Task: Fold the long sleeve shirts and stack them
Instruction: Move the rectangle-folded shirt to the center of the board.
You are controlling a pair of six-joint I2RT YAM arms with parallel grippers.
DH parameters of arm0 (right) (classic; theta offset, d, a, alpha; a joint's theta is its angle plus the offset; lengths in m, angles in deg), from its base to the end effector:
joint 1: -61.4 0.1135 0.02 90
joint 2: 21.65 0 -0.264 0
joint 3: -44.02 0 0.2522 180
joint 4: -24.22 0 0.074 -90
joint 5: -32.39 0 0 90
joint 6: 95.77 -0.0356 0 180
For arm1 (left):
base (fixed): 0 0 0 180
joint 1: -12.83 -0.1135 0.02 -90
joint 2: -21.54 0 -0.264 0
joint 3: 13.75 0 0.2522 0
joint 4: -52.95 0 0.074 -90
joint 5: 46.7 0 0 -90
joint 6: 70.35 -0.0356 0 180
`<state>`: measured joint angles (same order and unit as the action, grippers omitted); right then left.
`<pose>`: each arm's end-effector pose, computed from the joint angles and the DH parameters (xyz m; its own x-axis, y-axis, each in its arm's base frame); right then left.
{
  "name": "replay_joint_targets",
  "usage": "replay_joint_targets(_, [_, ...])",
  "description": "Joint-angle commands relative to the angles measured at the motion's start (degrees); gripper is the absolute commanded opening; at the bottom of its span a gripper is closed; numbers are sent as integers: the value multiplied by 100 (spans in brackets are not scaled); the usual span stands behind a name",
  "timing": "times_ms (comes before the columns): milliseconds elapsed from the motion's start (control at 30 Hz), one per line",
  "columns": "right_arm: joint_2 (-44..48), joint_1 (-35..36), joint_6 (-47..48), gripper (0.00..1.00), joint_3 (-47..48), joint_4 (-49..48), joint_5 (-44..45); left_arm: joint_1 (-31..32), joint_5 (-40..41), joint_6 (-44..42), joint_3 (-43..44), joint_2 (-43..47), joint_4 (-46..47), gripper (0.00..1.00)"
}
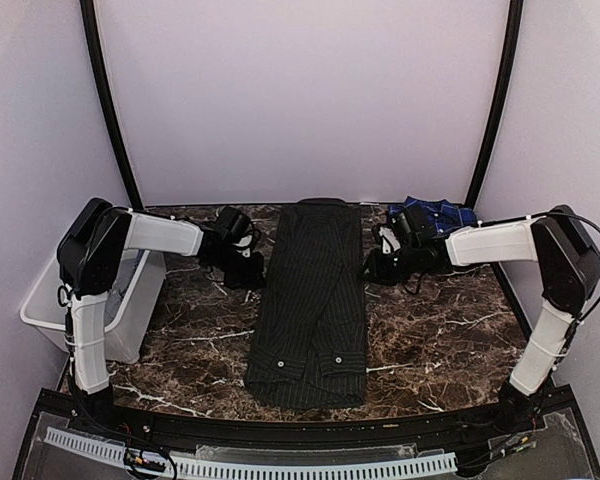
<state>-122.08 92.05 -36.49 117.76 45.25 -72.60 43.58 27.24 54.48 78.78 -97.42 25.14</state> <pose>0.3102 0.1945 0.1797 -0.8752 0.0550 -0.4806 -0.2269 0.8308 0.5082 0.3704 -0.2319 0.1444 -0.9324 -0.0839 -0.3515 0.1191 0.8470 -0.5180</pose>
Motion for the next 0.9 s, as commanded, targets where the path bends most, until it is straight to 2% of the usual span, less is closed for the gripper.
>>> replay_joint_targets(0, [313, 345, -92, 23, -181, -129, -74, 2, 116, 25, -234, 434, -293, 0])
replay_joint_targets(400, [725, 1143, -548, 22, -932, -267, -125, 2, 66, 226, -865, 975, -43, 1])
replay_joint_targets(600, [1163, 1658, -1186, 22, -1600, -567, -70, 2, 283, 181, -1120, 1588, -183, 24])
replay_joint_targets(733, [1576, 1898, -1620, 22, -2076, -686, 51, 69, 116, 324, -1764, 2186, -114, 25])
replay_joint_targets(867, [2054, 2154, -1943, 22, -2394, -564, 316, 489, 42, 514, -2385, 2746, -226, 28])
